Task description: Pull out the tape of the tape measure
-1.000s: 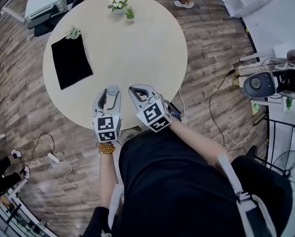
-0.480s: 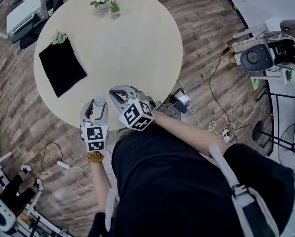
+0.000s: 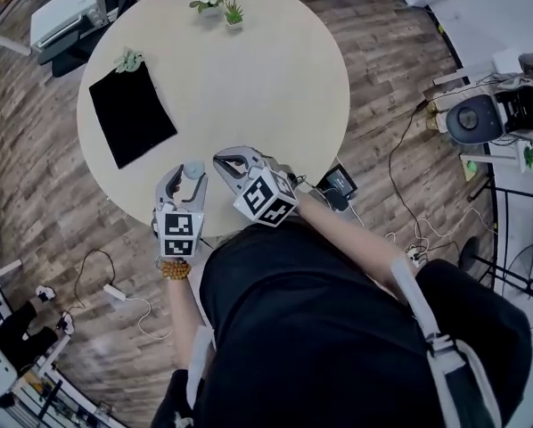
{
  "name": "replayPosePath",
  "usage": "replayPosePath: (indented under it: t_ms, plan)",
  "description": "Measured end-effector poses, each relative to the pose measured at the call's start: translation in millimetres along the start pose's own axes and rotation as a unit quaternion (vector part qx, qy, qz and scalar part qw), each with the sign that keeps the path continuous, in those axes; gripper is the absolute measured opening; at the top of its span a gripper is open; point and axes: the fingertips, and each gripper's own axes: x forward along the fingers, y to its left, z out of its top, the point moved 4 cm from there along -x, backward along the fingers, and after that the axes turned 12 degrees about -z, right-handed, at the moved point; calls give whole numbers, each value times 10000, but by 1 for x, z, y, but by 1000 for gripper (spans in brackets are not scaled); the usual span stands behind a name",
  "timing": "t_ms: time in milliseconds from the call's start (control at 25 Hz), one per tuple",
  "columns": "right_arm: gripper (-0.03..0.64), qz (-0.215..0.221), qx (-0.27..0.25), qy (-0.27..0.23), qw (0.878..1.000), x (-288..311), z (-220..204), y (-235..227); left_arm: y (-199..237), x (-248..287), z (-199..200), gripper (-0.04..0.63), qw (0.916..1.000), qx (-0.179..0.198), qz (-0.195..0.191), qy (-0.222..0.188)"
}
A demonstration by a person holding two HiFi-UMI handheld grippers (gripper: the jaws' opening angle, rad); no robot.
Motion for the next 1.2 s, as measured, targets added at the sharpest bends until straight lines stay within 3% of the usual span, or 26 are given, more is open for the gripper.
replayPosePath:
  t_ms: [280, 600, 760, 880, 1080, 1200]
  plan:
    - [9, 277, -1029, 110, 9942, 5, -11, 21, 0, 5, -12, 221, 9959, 668, -348, 502]
    - [70, 1003, -1899, 632, 9746, 16, -37, 45, -17, 5, -28, 222, 9815, 1340, -783, 1122]
    - [74, 1178, -2249, 703, 9647, 21, -41, 51, -21, 9, -31, 222, 9777, 1362, -1011, 1238]
    - [64, 1180, -2374, 704, 9617, 23, -43, 52, -20, 12, -29, 222, 9787, 1347, -966, 1209]
    - [49, 1049, -2199, 782, 9667, 26, -43, 46, -1, 12, -27, 222, 9879, 938, -642, 1056]
    - [44, 851, -1967, 763, 9738, 27, -40, 39, 2, 12, -25, 222, 9865, 989, -662, 1125]
